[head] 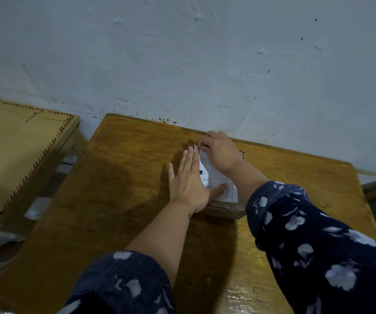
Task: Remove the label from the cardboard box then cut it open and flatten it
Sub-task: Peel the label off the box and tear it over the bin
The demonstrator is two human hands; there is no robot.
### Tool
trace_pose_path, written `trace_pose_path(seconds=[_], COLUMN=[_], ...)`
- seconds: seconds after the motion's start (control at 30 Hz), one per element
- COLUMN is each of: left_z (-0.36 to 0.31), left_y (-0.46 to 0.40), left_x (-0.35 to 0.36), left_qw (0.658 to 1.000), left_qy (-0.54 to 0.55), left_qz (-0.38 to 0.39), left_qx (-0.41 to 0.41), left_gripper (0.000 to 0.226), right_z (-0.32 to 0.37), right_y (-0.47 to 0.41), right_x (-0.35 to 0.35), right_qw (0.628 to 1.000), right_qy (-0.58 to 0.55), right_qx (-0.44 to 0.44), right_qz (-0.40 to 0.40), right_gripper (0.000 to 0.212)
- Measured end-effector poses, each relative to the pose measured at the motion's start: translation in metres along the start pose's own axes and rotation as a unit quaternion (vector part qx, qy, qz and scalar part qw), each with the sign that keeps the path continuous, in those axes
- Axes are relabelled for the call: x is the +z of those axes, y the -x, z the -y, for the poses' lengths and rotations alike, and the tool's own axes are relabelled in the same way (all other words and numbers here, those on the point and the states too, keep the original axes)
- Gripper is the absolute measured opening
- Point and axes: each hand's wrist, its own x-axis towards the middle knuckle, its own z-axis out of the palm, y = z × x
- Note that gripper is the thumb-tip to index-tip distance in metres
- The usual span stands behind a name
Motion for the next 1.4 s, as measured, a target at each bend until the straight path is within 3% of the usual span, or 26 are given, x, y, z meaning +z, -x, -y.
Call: trace_pose_path(seconds=[0.27,0.43,0.57,0.73,0.93,1.07,1.17,1.27,1.4], left_z=[0.001,0.002,0.002,0.0,0.0,-0.002,-0.002,-0.003,-0.003], left_y=[-0.003,-0.004,-0.003,-0.001,0.0,0.002,0.002,0.003,0.003], left_x=[0.001,0.003,0.003,0.002,0.002,0.001,-0.001,-0.001,-0.009], left_qw=[1.0,1.0,1.0,1.0,1.0,1.0,1.0,1.0,0.998], left_qy=[0.007,0.01,0.012,0.008,0.011,-0.001,0.001,0.013,0.048], left_qz=[-0.005,-0.011,-0.012,-0.012,-0.013,-0.012,-0.009,-0.001,0.03], left_qx=[0.003,0.006,0.006,-0.002,-0.012,-0.008,-0.008,-0.009,-0.002], left_gripper=[0.125,0.124,0.124,0.125,0.118,0.114,0.114,0.115,0.118], right_z=[-0.008,-0.011,-0.007,-0.001,-0.013,-0.022,-0.019,-0.015,-0.01], right_y=[-0.002,0.007,0.002,0.005,0.027,0.049,0.059,0.061,0.059], right_x=[-0.005,-0.009,-0.006,-0.005,-0.026,-0.04,-0.044,-0.042,-0.038], right_qw=[0.998,0.993,0.996,0.997,0.996,0.996,0.994,0.995,0.982], right_qy=[-0.01,-0.12,-0.087,0.068,0.06,0.006,-0.063,-0.062,-0.17], right_qx=[-0.03,0.002,0.003,-0.022,0.021,0.065,0.083,0.079,0.076], right_qz=[0.051,-0.006,-0.018,-0.006,0.055,0.061,0.029,-0.016,-0.043], right_gripper=[0.015,0.01,0.008,0.023,0.024,0.02,0.016,0.018,0.011])
